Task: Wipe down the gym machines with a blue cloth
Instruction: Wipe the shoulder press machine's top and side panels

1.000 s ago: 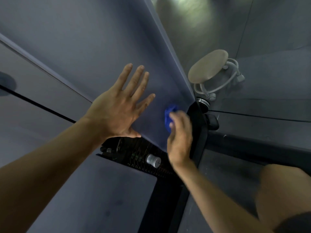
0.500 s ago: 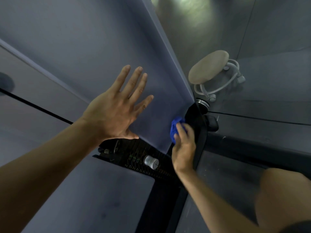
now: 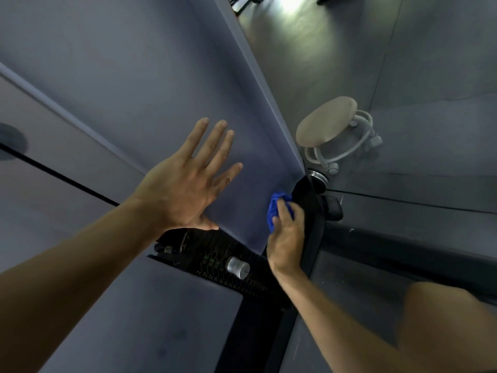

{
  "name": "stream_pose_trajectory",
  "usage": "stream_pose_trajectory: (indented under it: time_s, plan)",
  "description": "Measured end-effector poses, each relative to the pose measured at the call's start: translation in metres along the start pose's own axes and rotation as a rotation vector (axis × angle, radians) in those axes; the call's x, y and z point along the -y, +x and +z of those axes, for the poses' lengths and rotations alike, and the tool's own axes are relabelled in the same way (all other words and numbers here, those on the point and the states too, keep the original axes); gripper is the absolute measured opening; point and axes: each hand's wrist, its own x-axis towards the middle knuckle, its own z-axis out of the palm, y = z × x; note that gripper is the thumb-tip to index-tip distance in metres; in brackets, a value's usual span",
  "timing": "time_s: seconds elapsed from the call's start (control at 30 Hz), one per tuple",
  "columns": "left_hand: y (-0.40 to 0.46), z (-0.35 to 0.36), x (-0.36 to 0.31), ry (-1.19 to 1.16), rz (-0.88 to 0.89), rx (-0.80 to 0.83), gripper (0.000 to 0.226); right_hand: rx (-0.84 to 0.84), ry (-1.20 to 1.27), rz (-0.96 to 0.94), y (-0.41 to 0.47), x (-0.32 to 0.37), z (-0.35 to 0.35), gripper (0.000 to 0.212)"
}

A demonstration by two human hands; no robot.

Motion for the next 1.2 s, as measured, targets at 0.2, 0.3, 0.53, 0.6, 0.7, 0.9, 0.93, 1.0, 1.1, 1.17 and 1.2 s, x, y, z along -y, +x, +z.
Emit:
stream_pose_trajectory:
  time_s: [0.2,0.3,0.53,0.6,0.7,0.9,0.93,1.0,1.1,1.17,1.2]
  plan:
    - [0.001,-0.016,-0.004,0.019,-0.016,0.048,0.124,0.132,-0.141,-0.087,-0.042,0.028,-0.018,0.045]
    - [-0.004,-0.03,0.007,-0.05,-0.031,0.109,0.129,0.083,-0.06,-0.132,-0.039,0.07,-0.021,0.048]
    - [-0.066,-0.061,0.108,0.096,-0.225,0.122,0.139,0.035,0.091,-0.24,-0.049,0.181,0.006,0.048]
    - [-0.082,-0.066,0.135,0.113,-0.254,0.11,0.137,0.031,0.138,-0.289,-0.048,0.222,0.022,0.048]
    - [-0.098,-0.07,0.16,0.096,-0.277,0.091,0.129,-0.005,0.138,-0.389,-0.042,0.28,0.048,0.049]
    - [-0.105,-0.057,0.167,0.11,-0.262,0.078,0.115,-0.114,-0.104,-0.551,-0.045,0.287,0.078,0.045]
    - [-0.104,-0.054,0.168,0.116,-0.265,0.075,0.117,-0.127,-0.139,-0.552,-0.044,0.272,0.078,0.045]
    - [-0.103,-0.052,0.169,0.127,-0.261,0.059,0.119,-0.181,-0.172,-0.464,-0.043,0.235,0.075,0.042]
    - [-0.104,-0.051,0.169,0.127,-0.247,0.05,0.118,-0.209,-0.1,-0.172,-0.053,0.197,0.069,0.045]
    - [-0.104,-0.051,0.169,0.128,-0.247,0.042,0.118,-0.168,-0.026,-0.08,-0.055,0.208,0.069,0.043]
    - [-0.104,-0.05,0.17,0.127,-0.248,0.041,0.118,-0.137,-0.003,-0.076,-0.052,0.225,0.072,0.044]
